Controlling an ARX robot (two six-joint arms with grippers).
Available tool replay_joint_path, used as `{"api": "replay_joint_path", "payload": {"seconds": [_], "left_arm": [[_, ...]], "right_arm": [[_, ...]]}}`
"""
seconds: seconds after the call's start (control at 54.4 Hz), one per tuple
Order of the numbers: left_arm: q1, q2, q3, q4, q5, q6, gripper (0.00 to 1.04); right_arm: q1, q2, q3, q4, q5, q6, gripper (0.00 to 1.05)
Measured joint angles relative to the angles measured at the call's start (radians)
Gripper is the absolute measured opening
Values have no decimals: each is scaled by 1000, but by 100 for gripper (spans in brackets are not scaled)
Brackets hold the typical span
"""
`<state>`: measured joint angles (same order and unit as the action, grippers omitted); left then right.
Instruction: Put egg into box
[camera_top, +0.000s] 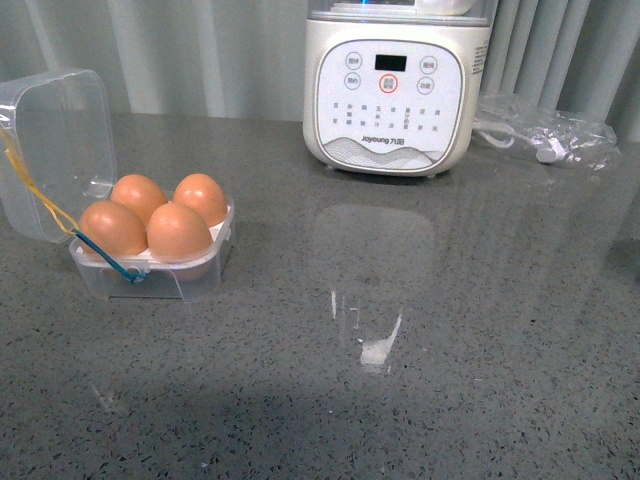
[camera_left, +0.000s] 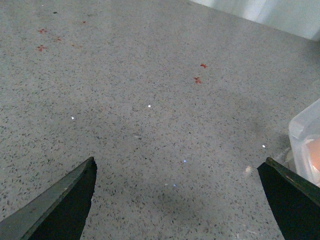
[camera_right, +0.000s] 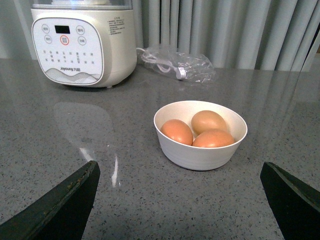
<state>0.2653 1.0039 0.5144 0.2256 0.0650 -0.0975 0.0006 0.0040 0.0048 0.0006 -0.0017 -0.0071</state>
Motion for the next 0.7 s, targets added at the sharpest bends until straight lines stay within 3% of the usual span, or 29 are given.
{"api": "replay_joint_path", "payload": {"seconds": [0.349,0.699], "left_arm": [[12,231,153,58,36,22,98],[-63,330,215,97,32,21,98]], "right_arm": [[0,0,0,0,0,0,98],[0,0,0,0,0,0,98]]}}
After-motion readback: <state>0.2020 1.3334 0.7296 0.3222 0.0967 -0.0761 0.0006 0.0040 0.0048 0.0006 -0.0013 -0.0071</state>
